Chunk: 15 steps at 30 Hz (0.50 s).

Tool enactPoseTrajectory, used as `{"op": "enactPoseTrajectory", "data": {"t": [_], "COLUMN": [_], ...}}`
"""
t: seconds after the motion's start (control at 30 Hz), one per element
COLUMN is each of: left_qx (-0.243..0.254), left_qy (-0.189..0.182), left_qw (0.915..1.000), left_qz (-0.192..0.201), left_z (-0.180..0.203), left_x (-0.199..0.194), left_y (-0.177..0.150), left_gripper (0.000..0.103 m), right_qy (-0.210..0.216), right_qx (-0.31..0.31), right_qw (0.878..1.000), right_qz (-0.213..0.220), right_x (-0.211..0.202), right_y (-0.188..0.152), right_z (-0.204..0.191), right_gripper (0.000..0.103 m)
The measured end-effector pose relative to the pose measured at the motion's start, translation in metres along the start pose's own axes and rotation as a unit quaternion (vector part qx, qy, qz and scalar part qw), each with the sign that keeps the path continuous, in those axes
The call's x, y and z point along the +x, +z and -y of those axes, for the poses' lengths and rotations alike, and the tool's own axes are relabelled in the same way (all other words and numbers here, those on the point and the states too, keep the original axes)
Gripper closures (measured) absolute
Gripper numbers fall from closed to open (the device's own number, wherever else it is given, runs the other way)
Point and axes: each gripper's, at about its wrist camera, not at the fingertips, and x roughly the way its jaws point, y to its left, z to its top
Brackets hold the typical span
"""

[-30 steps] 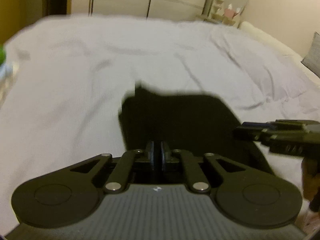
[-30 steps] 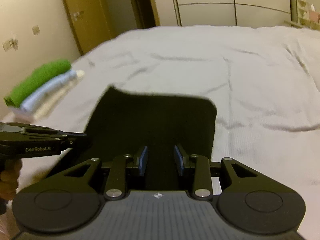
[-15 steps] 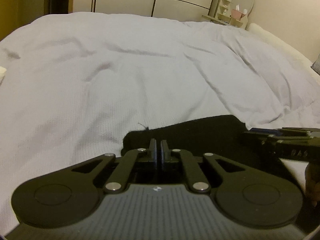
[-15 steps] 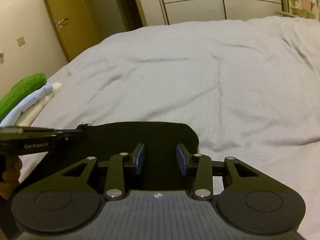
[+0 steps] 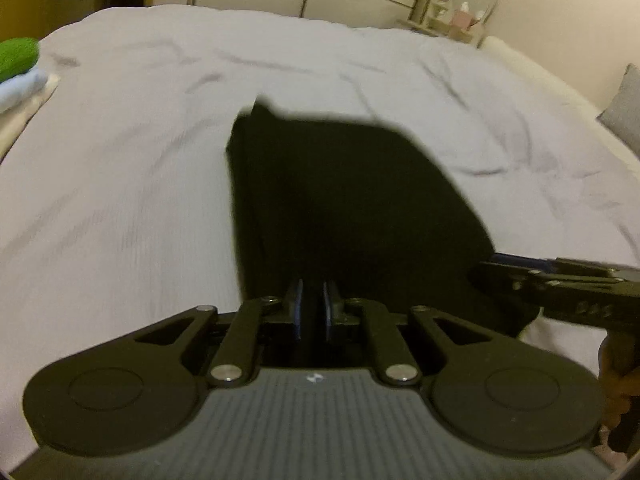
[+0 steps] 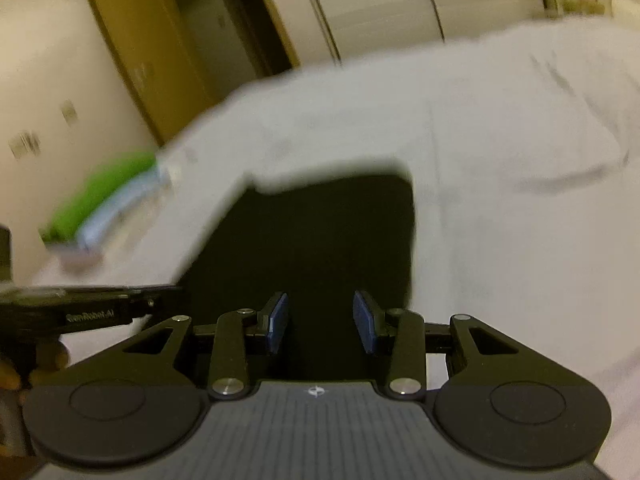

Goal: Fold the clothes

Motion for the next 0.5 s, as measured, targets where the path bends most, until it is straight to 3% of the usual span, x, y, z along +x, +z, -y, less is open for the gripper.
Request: {"op": "enactPoseTrajectory", "data": {"t": [0.1,0.17,0.2,0.23,0.3,0.5], "left_qx": [-0.014,-0.021,-0.023,-0.023,-0.024,-0.03], "left_qy": [0.028,0.049,0.06,0.072,0.091,0.117], "left_qw": [0.9995,0.9986,0.9979,0.9971,0.9955,0.9925], "left_qz": [-0.003,-0.004,-0.004,-0.006,-0.013,-0.02], "left_z": [0.013,0.022,0.026,0.032,0.042,0.063], "left_x": [-0.014,-0.027,-0.036,-0.044,-0.059,-0.103], "left_y": [0.005,0.007,0.007,0.007,0.005,-0.01], "left_gripper": [0.095,0.089,0.086,0.078,0.074,0.061], "right_qy": [-0.032,-0.035,-0.035,-0.038,-0.051,-0.071], "right_qx": [-0.031,-0.021,-0.015,-0.011,-0.007,0.007], "right_qw": [0.999,0.999,0.999,0.999,0.999,0.997], "right_qz": [-0.015,-0.007,0.0,0.008,0.017,-0.004], "right_x": [0.007,-0.007,-0.016,-0.026,-0.044,-0.076], "right_y": [-0.004,0.002,0.004,0.004,0.002,-0.01], "right_z": [-0.013,-0.018,-0.021,-0.022,-0.026,-0.031], "right_gripper": [0.063,0.059,0.055,0.041,0.025,0.014]}}
